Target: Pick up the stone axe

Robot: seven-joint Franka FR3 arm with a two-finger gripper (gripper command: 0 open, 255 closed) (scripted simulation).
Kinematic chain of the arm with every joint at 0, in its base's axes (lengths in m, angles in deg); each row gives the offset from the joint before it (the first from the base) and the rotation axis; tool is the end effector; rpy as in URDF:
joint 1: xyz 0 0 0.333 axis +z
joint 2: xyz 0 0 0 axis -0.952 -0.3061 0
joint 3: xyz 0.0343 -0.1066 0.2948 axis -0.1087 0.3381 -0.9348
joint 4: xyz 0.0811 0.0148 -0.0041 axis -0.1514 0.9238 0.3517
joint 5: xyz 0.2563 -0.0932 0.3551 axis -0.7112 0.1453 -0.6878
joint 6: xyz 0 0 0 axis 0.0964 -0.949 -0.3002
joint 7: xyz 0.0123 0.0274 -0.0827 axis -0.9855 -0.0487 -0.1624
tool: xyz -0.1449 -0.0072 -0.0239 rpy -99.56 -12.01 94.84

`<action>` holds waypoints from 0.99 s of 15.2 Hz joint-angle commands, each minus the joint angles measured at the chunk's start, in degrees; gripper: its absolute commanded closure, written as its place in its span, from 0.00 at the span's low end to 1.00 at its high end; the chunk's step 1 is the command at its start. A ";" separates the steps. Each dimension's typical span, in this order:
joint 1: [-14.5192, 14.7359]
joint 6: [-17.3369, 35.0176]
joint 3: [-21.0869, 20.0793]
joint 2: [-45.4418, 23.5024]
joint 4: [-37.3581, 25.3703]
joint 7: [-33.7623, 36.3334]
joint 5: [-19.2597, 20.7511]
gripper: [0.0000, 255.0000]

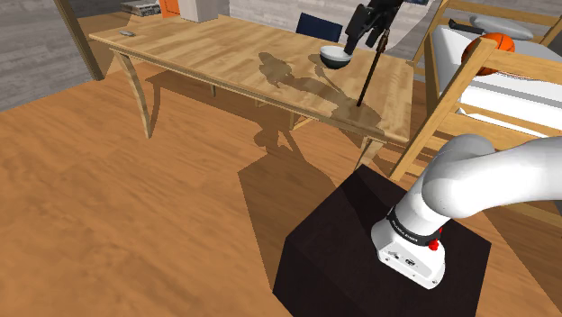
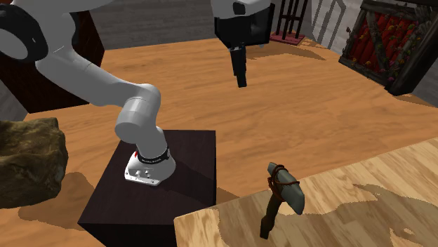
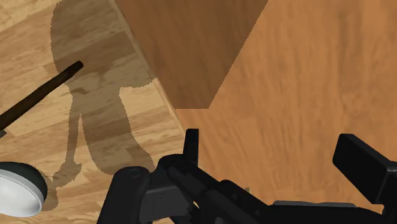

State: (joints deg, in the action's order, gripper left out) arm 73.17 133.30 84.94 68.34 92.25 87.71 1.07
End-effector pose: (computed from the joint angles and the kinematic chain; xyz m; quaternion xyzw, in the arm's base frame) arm 0.3705 -0.0299 0.6071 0.9929 -0.0380 0.1094 0.0283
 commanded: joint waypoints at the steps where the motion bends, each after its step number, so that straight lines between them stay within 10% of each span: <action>1: 0.00 0.00 0.00 0.00 0.00 0.00 0.00 0.00; 15: -10.28 -0.82 9.13 -23.84 -20.63 9.48 2.15 0.00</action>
State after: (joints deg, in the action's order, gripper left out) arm 63.65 132.60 93.12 46.10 73.04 96.76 3.13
